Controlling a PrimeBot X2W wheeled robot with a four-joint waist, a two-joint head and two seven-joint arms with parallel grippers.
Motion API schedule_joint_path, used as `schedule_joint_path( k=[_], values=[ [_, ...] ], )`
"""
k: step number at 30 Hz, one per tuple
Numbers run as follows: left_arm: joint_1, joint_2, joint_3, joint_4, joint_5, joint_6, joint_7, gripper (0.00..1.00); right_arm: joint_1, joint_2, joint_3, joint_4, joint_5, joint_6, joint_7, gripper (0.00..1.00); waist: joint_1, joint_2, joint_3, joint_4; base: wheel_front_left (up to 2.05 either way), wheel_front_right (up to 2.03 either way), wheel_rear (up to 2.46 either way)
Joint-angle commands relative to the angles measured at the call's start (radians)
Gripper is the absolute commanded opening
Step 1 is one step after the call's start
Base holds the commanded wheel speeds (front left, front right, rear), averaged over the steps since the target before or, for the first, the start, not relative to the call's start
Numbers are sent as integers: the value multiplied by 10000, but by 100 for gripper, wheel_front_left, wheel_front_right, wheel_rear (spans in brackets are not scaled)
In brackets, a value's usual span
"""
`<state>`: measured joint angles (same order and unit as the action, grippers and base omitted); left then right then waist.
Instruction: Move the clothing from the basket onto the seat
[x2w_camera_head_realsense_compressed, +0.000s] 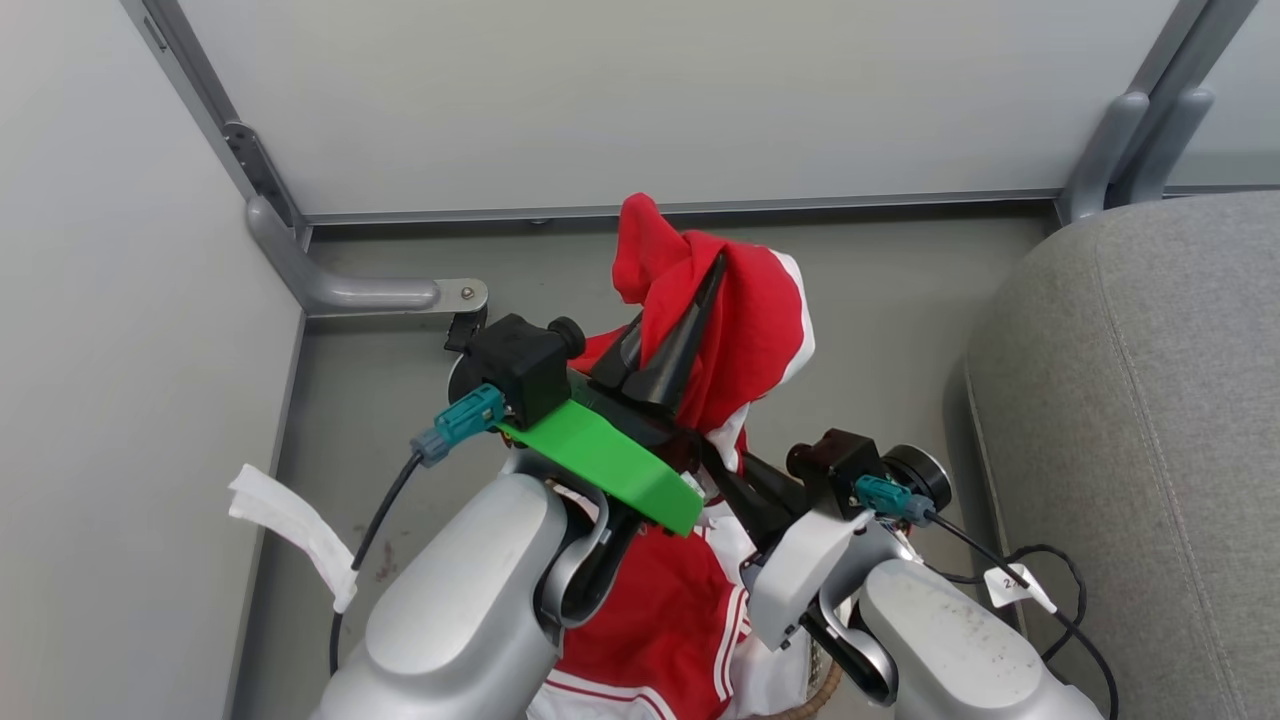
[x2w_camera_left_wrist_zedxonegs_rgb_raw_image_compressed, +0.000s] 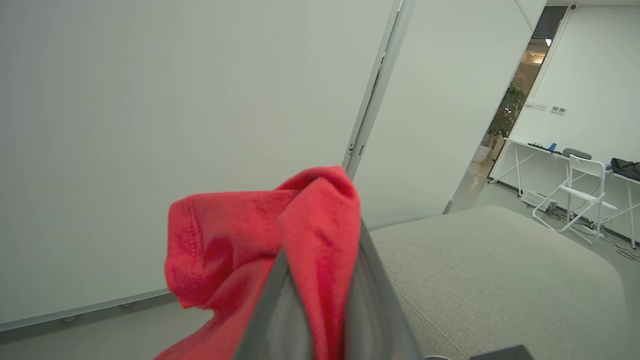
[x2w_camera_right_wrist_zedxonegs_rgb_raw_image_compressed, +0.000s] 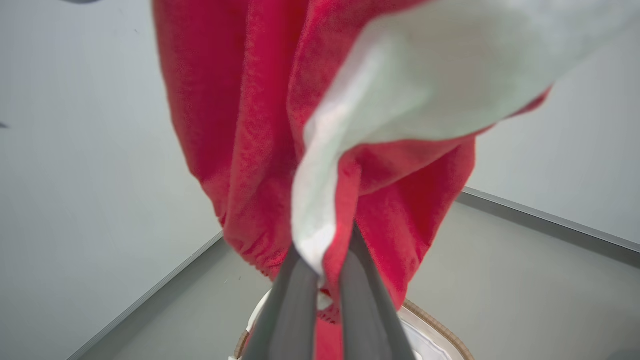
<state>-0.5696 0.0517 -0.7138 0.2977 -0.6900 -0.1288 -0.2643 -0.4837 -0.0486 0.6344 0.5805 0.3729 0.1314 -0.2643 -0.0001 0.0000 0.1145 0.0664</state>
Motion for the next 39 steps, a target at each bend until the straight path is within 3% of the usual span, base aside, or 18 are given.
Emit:
schedule_joint_path(
  k=[1,4,5,6,14,32,39],
  values=[
    [-69,-7,75,11,70,-28,-2,0,79,-41,-66,-94,-20,-14,-3,0,1,0,31,-66,0,0,0],
    [13,-3,310,13,288,-28,-2,0,174,-44,-127,-258,-67,-14,-3,0,1,0,48,-168,0,0,0],
    [94,-6,338,123,372,-28,1,38,229,-45,-164,-349,-78,-14,-3,0,1,0,43,-224,0,0,0],
    [121,-7,362,212,465,-28,2,100,265,-49,-203,-417,-71,-14,-3,0,1,0,41,-272,0,0,0],
    [369,77,1010,750,1350,-28,2,100,909,-45,-617,-1324,-151,-14,-5,0,1,0,70,-1284,0,0,0],
    [1364,601,1888,923,1968,-29,1,100,1777,-36,-943,-2825,-222,-12,-3,0,1,0,410,-5776,0,0,0],
    [957,552,1396,1168,1855,-29,1,100,1838,-16,-1817,-3319,-475,-12,-3,0,1,0,750,-6146,0,0,0]
  ],
)
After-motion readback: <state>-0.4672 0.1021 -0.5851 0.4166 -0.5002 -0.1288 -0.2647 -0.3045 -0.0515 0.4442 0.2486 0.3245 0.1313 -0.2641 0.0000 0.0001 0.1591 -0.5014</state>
